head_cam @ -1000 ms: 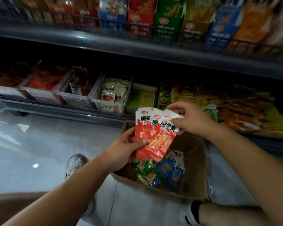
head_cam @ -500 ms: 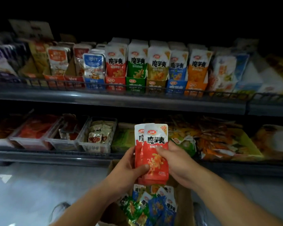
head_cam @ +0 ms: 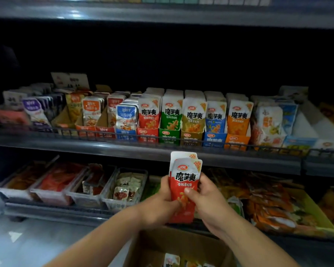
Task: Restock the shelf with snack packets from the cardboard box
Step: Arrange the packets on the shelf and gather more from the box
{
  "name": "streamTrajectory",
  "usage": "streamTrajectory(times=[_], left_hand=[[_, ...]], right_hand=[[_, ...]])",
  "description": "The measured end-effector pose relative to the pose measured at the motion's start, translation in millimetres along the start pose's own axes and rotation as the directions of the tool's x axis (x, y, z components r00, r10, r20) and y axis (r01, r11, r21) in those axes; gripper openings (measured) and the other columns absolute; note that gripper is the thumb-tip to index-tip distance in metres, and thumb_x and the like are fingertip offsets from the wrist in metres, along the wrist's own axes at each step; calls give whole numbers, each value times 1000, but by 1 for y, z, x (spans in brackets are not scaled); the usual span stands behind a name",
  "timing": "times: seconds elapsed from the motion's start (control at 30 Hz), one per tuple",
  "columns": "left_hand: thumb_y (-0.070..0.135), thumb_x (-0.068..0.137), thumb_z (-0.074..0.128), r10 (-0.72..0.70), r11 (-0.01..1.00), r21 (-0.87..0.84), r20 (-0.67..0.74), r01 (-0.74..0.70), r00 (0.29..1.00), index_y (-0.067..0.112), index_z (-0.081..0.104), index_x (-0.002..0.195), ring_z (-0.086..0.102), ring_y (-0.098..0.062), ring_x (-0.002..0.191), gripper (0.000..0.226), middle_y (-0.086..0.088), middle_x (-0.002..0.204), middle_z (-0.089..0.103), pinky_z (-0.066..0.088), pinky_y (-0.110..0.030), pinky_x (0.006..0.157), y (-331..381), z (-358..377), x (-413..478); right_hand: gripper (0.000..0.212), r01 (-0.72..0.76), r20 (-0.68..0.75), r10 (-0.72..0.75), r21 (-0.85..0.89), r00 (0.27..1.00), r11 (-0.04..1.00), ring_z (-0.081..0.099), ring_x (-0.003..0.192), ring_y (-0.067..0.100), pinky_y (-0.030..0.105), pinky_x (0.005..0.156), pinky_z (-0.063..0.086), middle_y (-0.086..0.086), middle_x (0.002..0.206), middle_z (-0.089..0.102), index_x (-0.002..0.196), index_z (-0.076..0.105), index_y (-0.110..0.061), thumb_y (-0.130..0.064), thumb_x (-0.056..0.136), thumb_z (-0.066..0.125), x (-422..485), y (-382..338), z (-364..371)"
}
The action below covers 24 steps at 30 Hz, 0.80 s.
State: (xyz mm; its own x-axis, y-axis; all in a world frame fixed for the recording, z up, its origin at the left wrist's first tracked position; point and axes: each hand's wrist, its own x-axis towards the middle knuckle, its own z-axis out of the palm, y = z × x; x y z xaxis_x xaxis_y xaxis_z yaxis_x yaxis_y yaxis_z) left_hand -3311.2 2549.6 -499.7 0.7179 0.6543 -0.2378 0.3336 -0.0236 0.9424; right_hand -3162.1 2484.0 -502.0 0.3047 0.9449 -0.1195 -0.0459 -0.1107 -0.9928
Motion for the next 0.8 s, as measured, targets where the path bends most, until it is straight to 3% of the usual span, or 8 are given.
streamTrajectory(times=[0.1,0.23,0.33,0.4,0.53,0.63,0.73,0.8], left_hand=[[32,89,60,59,993,103,-19,-57,998,41,10,146,60,-13,121,77,3,134,55,52,-35,106,27,-29,0],[28,97,58,228,965,165,-163,-201,960,45,34,135,51,-19,136,48,3,145,50,44,-47,115,65,-82,15],[37,94,63,360,909,328,-308,-257,881,34,50,134,59,-21,127,43,-2,136,59,51,-47,107,90,-120,30],[22,102,60,407,894,355,-392,-272,825,27,50,140,64,-14,117,40,2,129,64,54,-35,98,102,-139,39],[16,102,61,488,866,402,-542,-298,684,24,52,143,62,4,97,43,10,118,67,55,-23,85,104,-163,56],[18,102,63,488,867,404,-574,-291,657,26,47,150,63,3,100,51,10,126,66,54,-18,81,92,-173,70],[17,101,63,512,853,425,-570,-303,643,28,47,149,64,1,107,52,13,125,67,57,-21,88,80,-179,75],[16,101,63,534,837,455,-553,-305,640,30,48,147,59,12,100,50,21,118,64,52,-8,80,75,-180,77]], right_hand=[[46,153,-29,-155,-67,987,986,67,108,13,48,92,57,-8,117,70,126,55,-41,-5,98,59,18,-25,13],[50,318,-30,-321,-85,946,944,62,117,13,49,95,55,-8,127,64,138,46,-37,-9,99,58,58,-76,36],[54,429,-37,-440,-157,897,889,59,120,16,51,97,54,-5,131,60,143,39,-36,-15,98,60,95,-112,55],[51,485,-36,-504,-224,863,846,60,117,18,51,96,54,-3,128,61,140,40,-38,-16,99,60,117,-130,68],[51,544,-3,-567,-275,824,793,58,119,17,45,98,54,0,130,59,142,39,-31,-9,99,58,150,-149,88],[51,547,39,-559,-278,828,790,57,119,15,43,100,53,-1,130,58,142,39,-30,-7,99,57,164,-146,92],[51,549,65,-560,-317,826,773,56,118,10,41,102,51,-6,127,59,137,40,-35,-6,98,58,173,-140,93],[48,560,86,-571,-358,816,747,56,117,6,39,104,50,-11,124,59,132,41,-38,-8,98,59,175,-136,89]])
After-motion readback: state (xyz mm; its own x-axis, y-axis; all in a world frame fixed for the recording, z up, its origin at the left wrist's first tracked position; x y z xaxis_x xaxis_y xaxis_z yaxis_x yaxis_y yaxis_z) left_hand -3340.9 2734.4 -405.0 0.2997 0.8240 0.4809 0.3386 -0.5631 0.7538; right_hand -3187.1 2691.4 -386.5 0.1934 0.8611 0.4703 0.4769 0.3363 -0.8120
